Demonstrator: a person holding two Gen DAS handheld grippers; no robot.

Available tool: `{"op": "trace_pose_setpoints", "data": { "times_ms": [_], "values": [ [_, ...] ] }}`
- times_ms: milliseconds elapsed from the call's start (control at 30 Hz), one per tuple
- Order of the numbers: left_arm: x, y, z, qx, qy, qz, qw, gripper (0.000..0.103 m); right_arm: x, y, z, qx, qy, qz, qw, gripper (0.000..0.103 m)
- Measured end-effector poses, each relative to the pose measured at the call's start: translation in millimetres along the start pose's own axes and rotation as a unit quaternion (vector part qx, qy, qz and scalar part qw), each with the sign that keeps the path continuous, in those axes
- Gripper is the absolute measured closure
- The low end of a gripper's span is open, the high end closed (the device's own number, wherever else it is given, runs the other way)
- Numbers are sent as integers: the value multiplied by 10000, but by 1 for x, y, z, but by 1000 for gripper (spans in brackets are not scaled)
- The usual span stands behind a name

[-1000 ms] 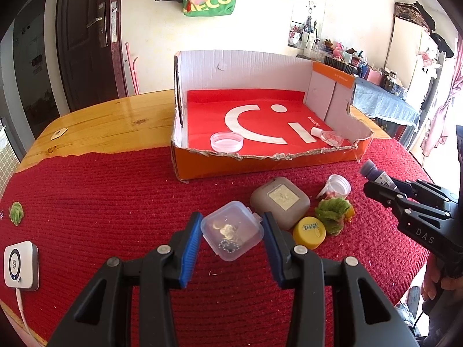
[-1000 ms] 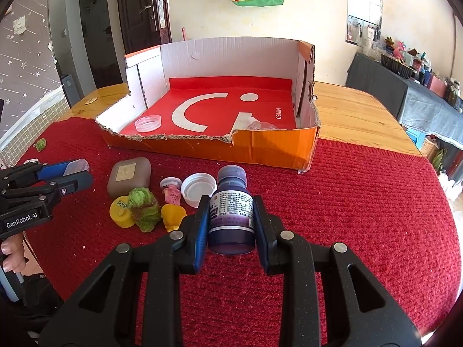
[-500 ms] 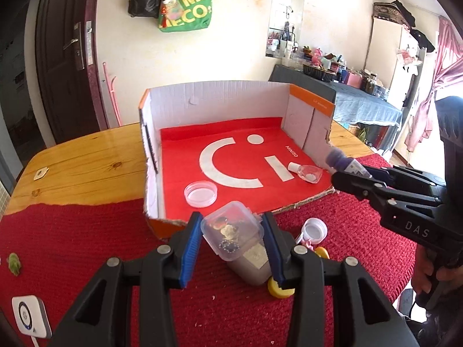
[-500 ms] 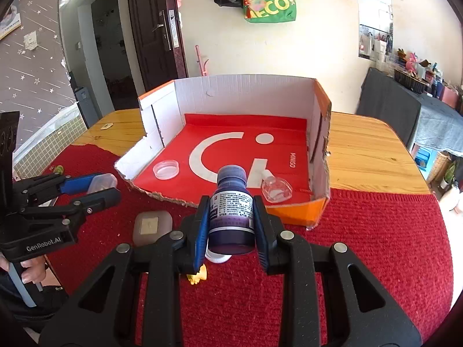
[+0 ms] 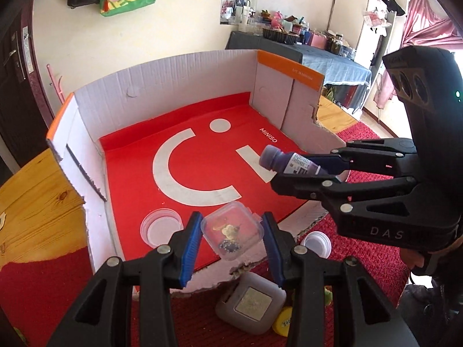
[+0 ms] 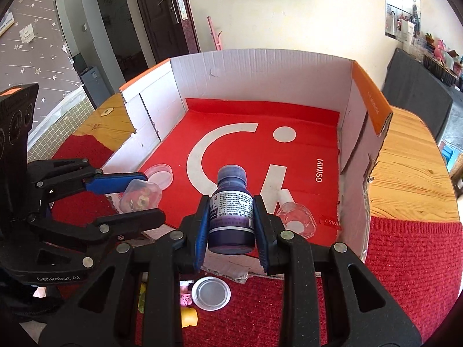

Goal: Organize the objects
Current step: 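Carry the purple bottle and clear plastic box into the orange box and lower them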

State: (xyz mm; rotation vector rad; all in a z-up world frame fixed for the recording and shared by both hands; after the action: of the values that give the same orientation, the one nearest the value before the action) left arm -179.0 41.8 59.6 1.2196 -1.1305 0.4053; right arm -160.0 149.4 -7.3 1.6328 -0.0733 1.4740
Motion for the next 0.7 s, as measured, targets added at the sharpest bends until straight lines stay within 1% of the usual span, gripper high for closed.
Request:
{"op": "trace_pose_setpoints", "data": {
  "times_ms": [233, 300, 400, 533, 700],
  "values": [
    [-24, 7, 5, -243, -70, 369, 9990, 59, -27, 5, -6, 5, 127, 451, 9989, 76],
    [-29, 9, 5, -296, -135, 424, 9986, 59, -33, 6, -9, -2, 145, 531, 9985, 76],
    [-33, 12, 7, -332, -112, 475, 9983, 59, -41, 8, -14, -68, 258, 656, 9975, 76],
    [-41, 14, 12, -315, -203, 585, 9976, 59, -49, 10, -15, -36, 264, 747, 9968, 76],
    [-43, 15, 12, -344, -211, 577, 9975, 59, -50, 11, -15, -9, 285, 772, 9966, 76]
  ]
}}
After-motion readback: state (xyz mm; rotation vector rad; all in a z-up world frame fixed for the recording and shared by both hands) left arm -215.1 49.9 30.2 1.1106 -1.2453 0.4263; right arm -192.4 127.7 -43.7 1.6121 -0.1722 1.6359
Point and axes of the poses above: each gripper's, at about its wrist camera, not at the fingertips, and x roughly against the way its jaws point, z to its left, y to its top, the point moved 1 cm from there along -x, roughly the way its jaws point, and after that the axes turned 7 degrees about z, right-handed, at the moved point
